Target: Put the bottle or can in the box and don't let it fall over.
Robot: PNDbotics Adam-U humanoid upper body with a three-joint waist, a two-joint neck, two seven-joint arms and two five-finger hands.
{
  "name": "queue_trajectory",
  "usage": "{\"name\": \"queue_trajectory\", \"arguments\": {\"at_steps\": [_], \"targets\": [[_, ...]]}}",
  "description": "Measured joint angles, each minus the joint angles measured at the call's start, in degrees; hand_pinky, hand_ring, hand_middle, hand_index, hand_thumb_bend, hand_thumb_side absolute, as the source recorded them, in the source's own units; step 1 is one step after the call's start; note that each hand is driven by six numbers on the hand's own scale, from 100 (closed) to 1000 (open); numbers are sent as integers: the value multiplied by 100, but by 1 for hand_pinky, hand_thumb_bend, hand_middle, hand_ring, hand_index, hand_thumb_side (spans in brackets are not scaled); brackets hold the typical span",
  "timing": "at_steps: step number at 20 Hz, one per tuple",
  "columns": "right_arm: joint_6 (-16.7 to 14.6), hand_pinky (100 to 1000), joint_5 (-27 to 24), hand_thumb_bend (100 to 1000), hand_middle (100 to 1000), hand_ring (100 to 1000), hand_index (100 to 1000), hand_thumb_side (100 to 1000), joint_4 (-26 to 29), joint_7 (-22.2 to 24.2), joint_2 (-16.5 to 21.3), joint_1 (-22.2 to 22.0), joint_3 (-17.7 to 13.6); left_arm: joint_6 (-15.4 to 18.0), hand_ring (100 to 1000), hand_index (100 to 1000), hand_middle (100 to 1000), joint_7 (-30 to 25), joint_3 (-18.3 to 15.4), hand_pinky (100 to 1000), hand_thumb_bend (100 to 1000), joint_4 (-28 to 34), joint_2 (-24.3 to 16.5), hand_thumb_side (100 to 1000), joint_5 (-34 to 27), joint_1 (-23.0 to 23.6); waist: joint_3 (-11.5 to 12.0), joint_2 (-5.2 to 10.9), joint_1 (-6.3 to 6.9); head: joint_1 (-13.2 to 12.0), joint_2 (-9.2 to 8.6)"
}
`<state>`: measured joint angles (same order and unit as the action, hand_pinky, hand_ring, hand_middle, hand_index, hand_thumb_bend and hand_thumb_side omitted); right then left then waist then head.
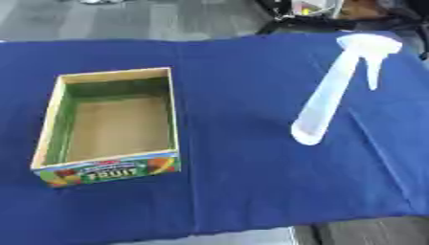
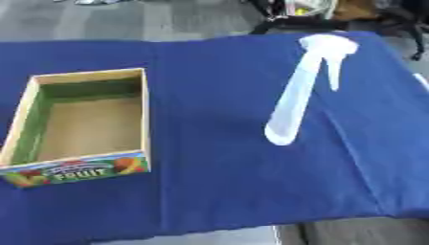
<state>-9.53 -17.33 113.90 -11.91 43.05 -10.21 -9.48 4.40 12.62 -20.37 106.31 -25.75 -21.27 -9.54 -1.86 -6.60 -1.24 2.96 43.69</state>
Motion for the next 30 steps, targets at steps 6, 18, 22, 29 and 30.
{"name": "queue_trajectory", "arguments": {"at_steps": [6,18,22,29,30], "targets": [[-3,990,38,100,1000,1000,1000,634,0,-3,0,-1,1,3,1000,786,1000,3,0,900,681,0,-3,550,-15,0,2,-8,0,-13,-1],[30,990,49,100,1000,1000,1000,640,0,29,4,12,42,10,1000,787,1000,10,-2,901,681,2,-23,551,-20,1,2,-50,14,-789,-221],[72,991,76,100,1000,1000,1000,656,0,53,5,13,93,10,1000,787,1000,10,-3,901,682,2,-23,551,-21,1,7,-50,14,-832,-248],[384,992,211,100,1000,1000,1000,713,0,224,54,111,396,5,1000,787,1000,-5,-2,902,681,2,-23,552,-24,1,39,-51,16,-733,-251],[445,992,230,100,1000,1000,1000,727,0,254,54,134,449,5,1000,787,1000,-11,-1,902,681,2,-23,552,-25,1,45,-51,16,-717,-251]]}}
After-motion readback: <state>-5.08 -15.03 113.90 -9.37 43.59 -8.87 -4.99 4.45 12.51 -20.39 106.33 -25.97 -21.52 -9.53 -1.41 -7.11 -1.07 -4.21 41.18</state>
